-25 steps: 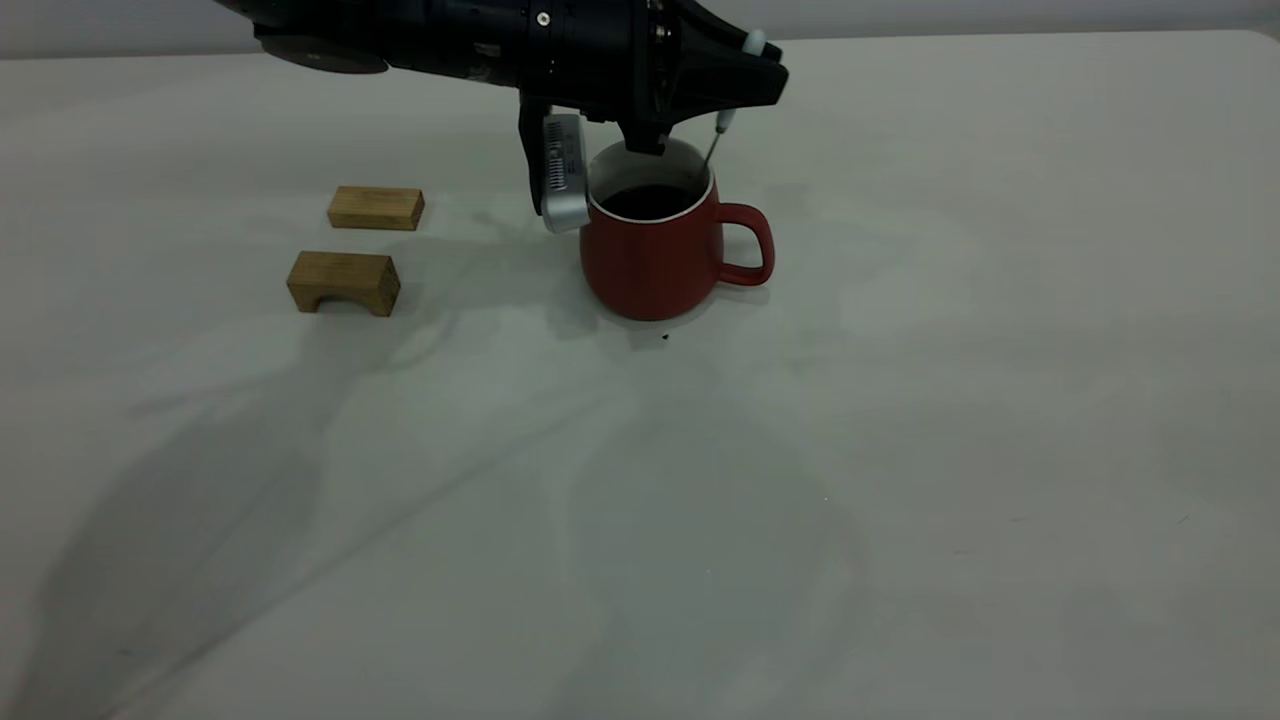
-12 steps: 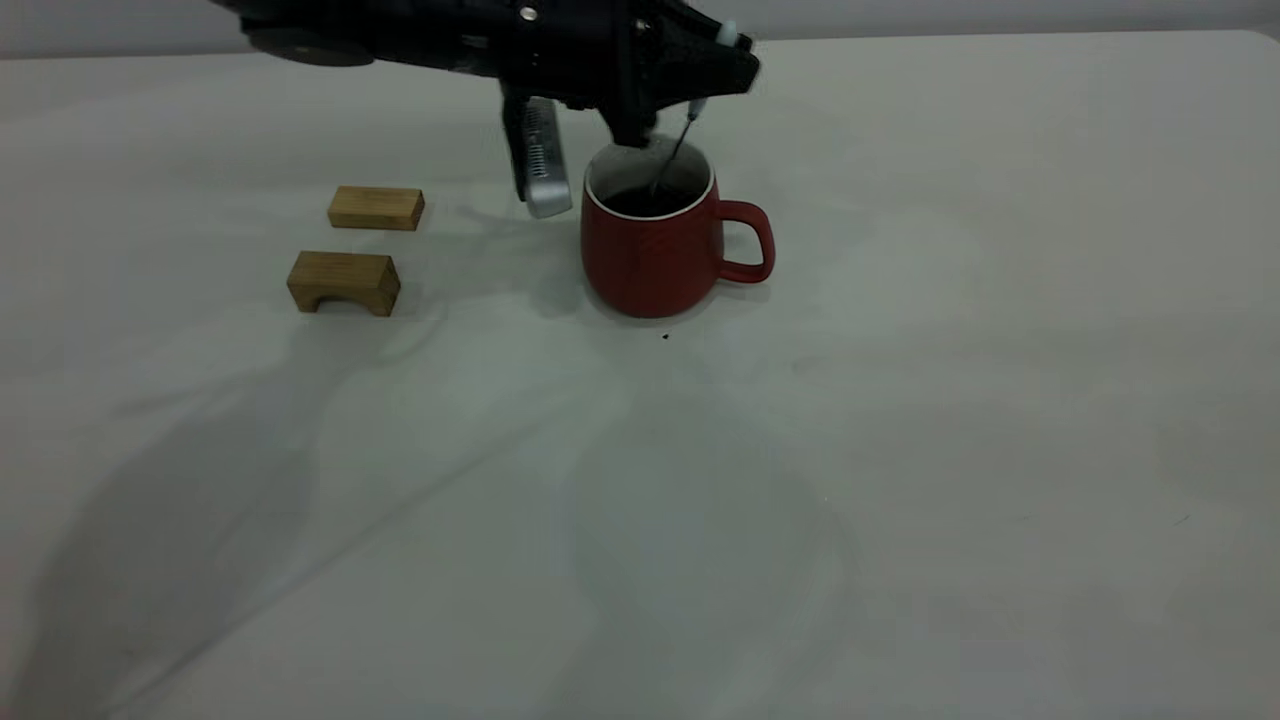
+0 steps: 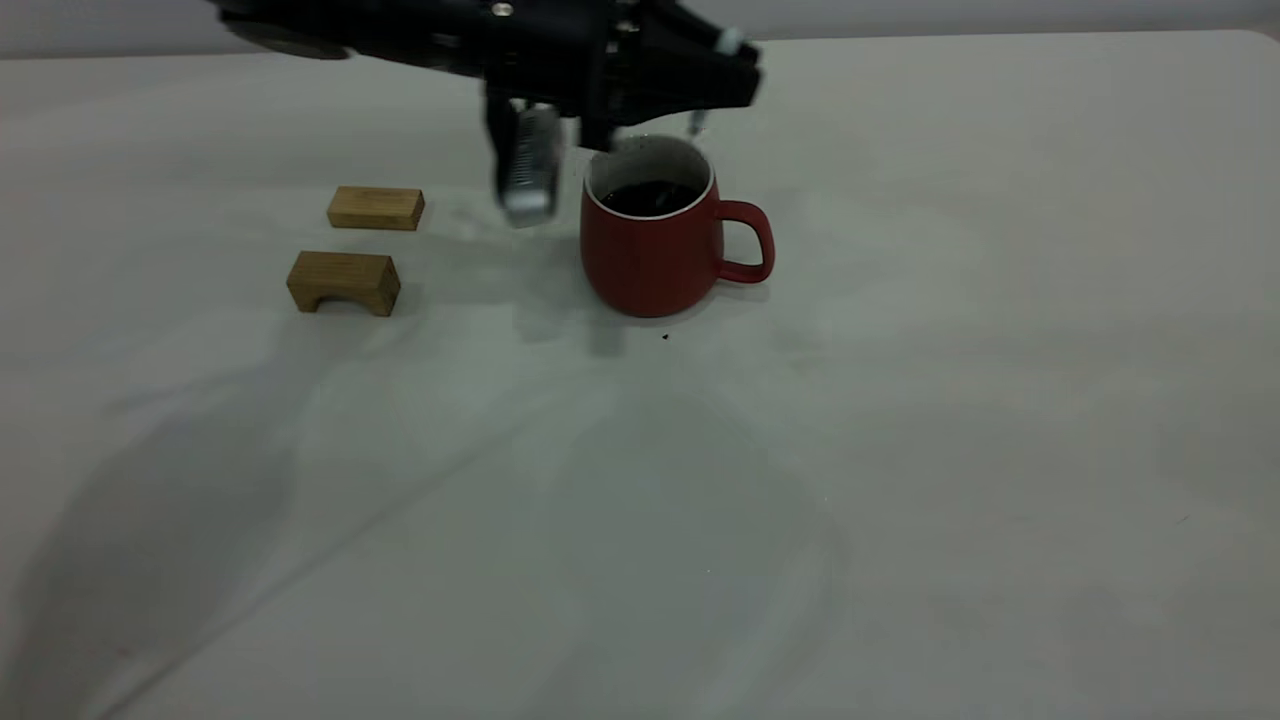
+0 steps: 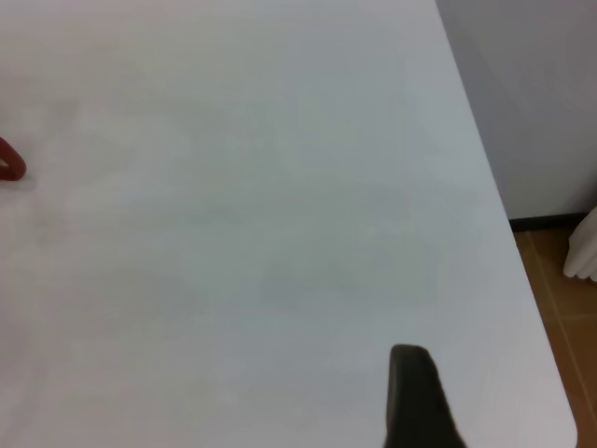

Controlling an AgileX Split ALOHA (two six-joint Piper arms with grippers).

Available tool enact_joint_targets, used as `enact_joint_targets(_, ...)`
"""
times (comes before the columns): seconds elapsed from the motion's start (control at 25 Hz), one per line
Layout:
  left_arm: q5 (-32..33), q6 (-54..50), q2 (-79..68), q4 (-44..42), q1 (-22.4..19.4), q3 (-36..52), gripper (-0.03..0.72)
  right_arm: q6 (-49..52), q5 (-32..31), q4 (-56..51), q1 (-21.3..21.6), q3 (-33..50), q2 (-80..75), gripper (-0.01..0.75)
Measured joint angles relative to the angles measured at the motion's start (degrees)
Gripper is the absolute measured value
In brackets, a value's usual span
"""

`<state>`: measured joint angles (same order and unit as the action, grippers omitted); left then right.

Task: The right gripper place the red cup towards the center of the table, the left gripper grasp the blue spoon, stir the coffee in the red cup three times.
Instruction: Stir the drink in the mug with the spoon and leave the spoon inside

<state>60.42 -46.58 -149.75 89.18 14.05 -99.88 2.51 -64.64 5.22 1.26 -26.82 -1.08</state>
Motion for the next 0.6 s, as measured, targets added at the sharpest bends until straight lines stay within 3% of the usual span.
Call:
enact_joint_targets(0.24, -1.9, -0.2, 0.0, 0.7, -2.3, 0.0, 0.151, 0.0, 0.0, 0.0, 0.0, 0.0, 0.0, 0.491)
enact_joint_targets(0.4, -6.6, 5.8, 0.0, 6.8, 0.8, 0.0, 0.151, 0.0, 0.0, 0.0, 0.0, 0.0, 0.0, 0.491)
enact_joint_targets(0.6, -6.1, 5.6, 0.0, 7.7, 3.9, 0.0, 0.151, 0.0, 0.0, 0.0, 0.0, 0.0, 0.0, 0.491)
